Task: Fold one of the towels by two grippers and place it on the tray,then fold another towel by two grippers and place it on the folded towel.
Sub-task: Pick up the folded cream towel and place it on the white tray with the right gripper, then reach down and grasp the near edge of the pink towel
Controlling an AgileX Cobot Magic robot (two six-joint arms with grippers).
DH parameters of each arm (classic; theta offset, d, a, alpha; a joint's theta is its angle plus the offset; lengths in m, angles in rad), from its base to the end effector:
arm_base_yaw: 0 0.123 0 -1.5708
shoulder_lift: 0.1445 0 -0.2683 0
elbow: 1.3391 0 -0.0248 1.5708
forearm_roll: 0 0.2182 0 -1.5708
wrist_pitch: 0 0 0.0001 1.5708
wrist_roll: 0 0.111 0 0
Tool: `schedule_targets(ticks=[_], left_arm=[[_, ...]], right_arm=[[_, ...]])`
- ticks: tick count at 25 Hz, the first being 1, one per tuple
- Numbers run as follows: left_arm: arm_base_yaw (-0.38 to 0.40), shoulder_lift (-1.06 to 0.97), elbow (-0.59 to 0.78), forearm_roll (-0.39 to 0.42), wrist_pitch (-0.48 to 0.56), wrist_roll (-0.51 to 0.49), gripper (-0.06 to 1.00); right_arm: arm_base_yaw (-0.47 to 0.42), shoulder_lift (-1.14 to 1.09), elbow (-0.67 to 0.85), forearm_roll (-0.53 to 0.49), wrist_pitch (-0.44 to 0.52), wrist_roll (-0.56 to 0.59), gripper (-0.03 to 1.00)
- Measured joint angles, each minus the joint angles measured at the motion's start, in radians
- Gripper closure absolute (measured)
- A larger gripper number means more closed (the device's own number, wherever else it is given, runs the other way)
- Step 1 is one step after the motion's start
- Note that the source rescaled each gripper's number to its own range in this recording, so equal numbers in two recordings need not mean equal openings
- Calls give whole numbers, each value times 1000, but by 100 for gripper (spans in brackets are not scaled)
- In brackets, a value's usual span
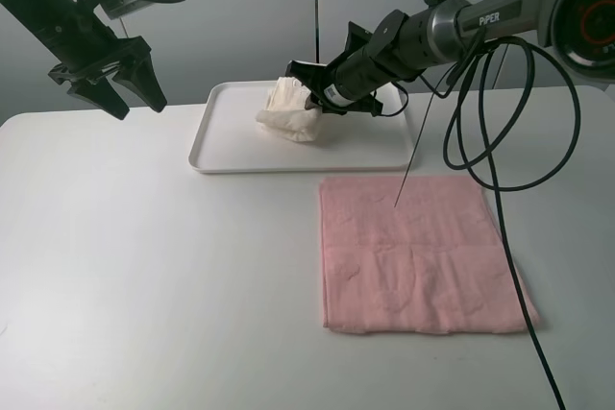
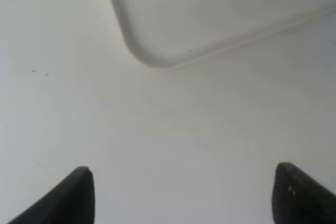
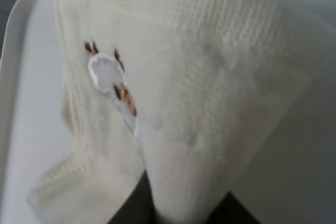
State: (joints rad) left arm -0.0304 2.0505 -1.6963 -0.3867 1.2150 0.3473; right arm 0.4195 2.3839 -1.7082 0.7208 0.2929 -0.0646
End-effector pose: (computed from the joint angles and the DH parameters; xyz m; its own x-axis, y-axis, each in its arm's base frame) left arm 0.3842 -0.0510 0.2039 -0.9578 0.2209 -0.1839 0.2709 0.9078 -0.3203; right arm 0.4385 0.2188 0.0978 -0.8415 0.2621 -0.4725 -0.0258 0.8541 0.5195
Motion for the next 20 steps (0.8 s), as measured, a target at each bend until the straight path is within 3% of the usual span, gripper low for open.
schedule_targets(ticks=[4, 5, 12, 20], left_arm=[[0, 0, 0, -4, 0, 5, 5], [0, 0, 0, -6, 0, 8, 5], [0, 0, 0, -21, 0, 12, 5], [-26, 0, 0, -29, 0, 15, 5]], right_arm=[[-2, -2, 0, -27, -17, -32, 8], [-2, -6, 0, -42, -9, -39, 3], [-4, -93, 0, -208, 98, -54, -3], [-105, -296, 11, -395, 354, -84, -3]])
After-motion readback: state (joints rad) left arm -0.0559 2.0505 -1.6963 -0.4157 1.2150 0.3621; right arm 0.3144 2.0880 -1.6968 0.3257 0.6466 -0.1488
